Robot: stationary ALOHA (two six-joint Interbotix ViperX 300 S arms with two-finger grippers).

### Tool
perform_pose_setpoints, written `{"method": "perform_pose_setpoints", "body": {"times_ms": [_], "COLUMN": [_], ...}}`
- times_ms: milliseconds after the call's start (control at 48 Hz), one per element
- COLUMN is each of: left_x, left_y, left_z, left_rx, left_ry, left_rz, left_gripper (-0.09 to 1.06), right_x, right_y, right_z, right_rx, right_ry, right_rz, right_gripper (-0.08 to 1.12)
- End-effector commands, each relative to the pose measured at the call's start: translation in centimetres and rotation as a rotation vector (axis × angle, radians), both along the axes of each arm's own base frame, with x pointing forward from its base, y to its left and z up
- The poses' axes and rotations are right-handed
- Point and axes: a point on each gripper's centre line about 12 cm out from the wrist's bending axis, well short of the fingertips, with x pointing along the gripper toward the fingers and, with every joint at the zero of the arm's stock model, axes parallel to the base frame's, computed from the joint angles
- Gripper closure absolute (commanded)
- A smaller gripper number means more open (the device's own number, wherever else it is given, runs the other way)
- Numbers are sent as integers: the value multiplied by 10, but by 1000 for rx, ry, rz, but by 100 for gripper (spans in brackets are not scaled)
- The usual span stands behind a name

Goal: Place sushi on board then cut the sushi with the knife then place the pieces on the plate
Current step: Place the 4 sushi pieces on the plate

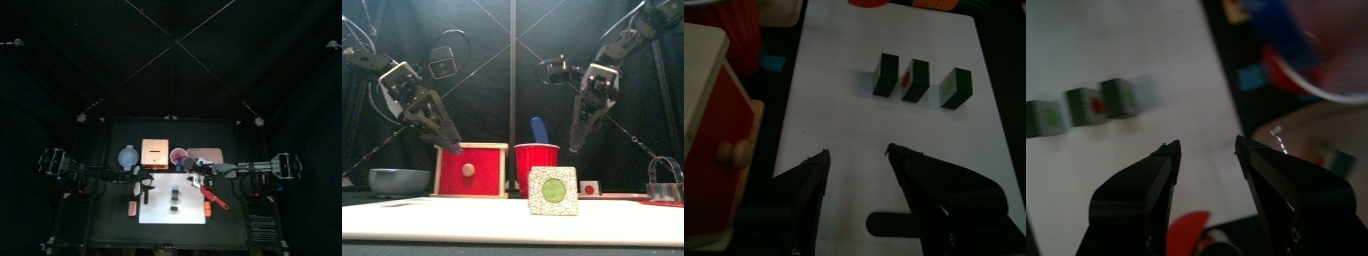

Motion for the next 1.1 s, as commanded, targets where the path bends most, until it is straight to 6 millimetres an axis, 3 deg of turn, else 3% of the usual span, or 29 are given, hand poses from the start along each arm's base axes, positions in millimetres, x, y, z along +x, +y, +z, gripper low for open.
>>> {"method": "perform_pose_setpoints", "body": {"times_ms": [21, 146, 312, 833, 1000, 1104], "left_x": [4, 3, 3, 0, 0, 0], "left_y": [1, 1, 1, 2, 2, 2], "left_z": [6, 6, 5, 2, 2, 2], "left_rx": [-1, -1, -2, -2, -2, -2], "left_ry": [-21, -21, -20, -8, -8, -8], "left_rz": [6, 6, 7, 7, 7, 7], "left_gripper": [11, 11, 11, 11, 11, 11], "right_x": [23, 41, 57, 77, 80, 80], "right_y": [24, 40, 46, 52, 53, 53], "right_z": [13, 8, -6, -39, -50, -50], "right_rx": [4, 3, 2, 10, 8, 8], "right_ry": [-60, -63, -34, 37, 62, 60], "right_rz": [69, 115, 132, 138, 141, 141], "right_gripper": [21, 20, 20, 21, 25, 36]}}
